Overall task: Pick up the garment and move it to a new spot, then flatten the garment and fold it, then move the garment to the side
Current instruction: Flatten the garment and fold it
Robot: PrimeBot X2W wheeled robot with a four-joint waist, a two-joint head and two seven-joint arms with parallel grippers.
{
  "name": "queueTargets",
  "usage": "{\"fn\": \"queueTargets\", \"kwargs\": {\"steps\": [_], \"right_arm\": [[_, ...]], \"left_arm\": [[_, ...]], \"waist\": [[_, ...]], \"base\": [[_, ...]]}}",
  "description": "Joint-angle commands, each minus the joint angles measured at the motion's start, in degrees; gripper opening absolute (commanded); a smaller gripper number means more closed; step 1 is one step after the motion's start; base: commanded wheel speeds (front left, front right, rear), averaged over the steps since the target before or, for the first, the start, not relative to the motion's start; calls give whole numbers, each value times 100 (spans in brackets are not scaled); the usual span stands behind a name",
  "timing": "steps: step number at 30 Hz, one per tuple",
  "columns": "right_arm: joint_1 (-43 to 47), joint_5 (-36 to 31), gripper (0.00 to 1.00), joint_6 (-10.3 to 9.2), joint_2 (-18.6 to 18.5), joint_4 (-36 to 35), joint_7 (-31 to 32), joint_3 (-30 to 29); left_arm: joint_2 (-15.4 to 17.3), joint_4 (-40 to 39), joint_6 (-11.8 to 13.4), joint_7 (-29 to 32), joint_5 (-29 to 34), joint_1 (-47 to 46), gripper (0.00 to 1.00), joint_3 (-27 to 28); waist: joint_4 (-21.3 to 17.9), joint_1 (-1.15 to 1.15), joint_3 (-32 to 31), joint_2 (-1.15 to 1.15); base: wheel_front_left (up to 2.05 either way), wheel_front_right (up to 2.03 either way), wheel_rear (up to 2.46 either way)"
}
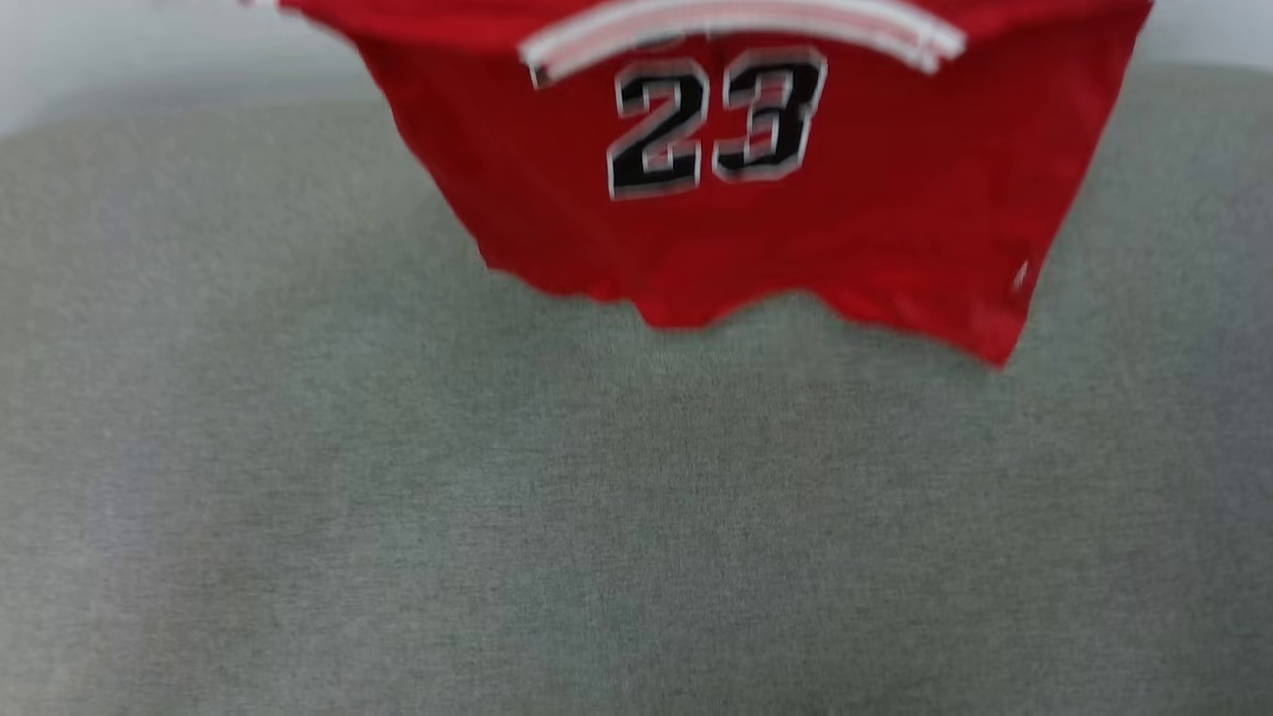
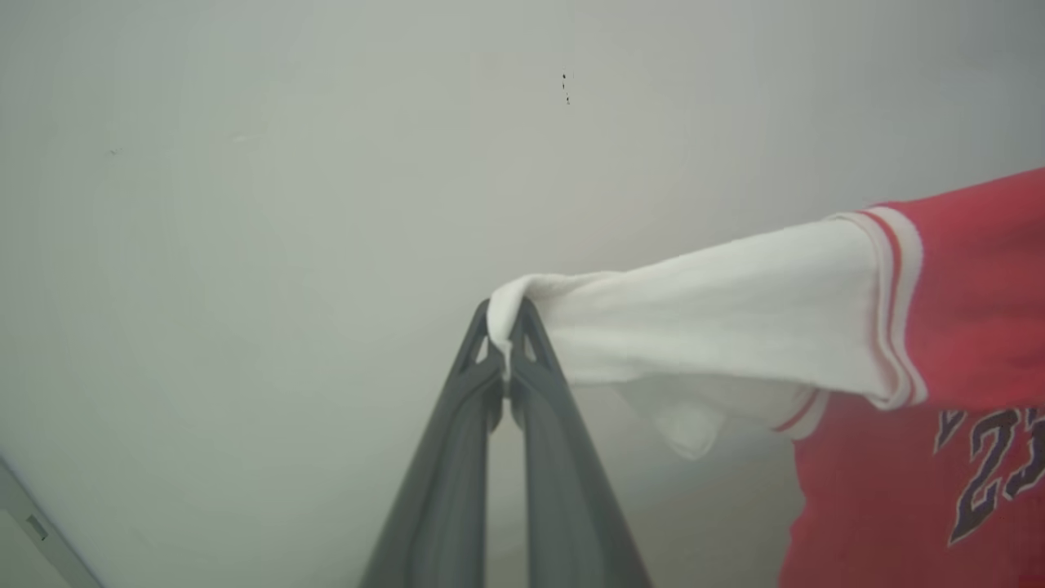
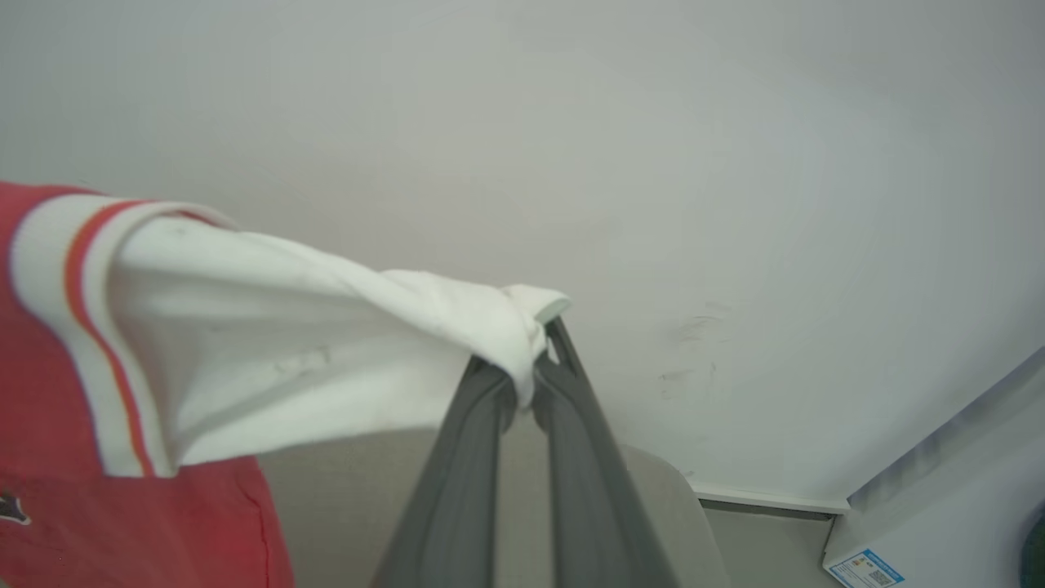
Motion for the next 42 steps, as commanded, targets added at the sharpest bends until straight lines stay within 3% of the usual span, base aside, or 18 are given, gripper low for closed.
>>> {"fn": "queueTargets", "kwargs": {"steps": [1, 5, 11, 17, 23, 28, 33, 42], "right_arm": [[-345, -100, 0, -10, 49, 123, -75, 21], [-1160, -371, 0, -10, 94, 551, -361, 111], [-2418, -823, 0, -11, 197, 1400, -970, 167], [-3550, -1407, 0, -12, 319, 2316, -1854, 13], [-4134, -1873, 0, -12, 517, 3029, -2659, -116], [-4110, -2123, 0, -12, 688, 3644, -3225, -209], [-3601, -2135, 0, -12, 723, 4179, -3482, -110], [-2122, -1625, 0, -12, 560, 4865, -3052, 341]], "left_arm": [[105, 205, -96, 0, 39, -371, 0, -27], [196, 865, -400, -66, 132, -1436, 0, -305], [67, 2064, -730, -309, 482, -3201, 0, -820], [-336, 3253, -864, -1005, 916, -4769, 0, -1242], [-625, 4153, -919, -1741, 1169, -5518, 0, -1452], [-854, 4913, -977, -2289, 1163, -5478, 0, -1650], [-1059, 5420, -1013, -2653, 1021, -4875, 0, -1929], [-1246, 5778, -1029, -2878, 637, -3030, 0, -2409]], "waist": [[-47, 0, 563, 0], [-27, 0, 1144, 0], [64, 0, 1861, 0], [203, 0, 2289, 0], [274, 0, 2460, 0], [357, 0, 2477, 0], [434, 0, 2325, 0], [490, 0, 1564, 0]], "base": [[0, 0, 0], [0, 0, 0], [0, 0, 0], [0, 0, 0], [0, 0, 0], [0, 0, 0], [0, 0, 0], [0, 0, 0]]}}
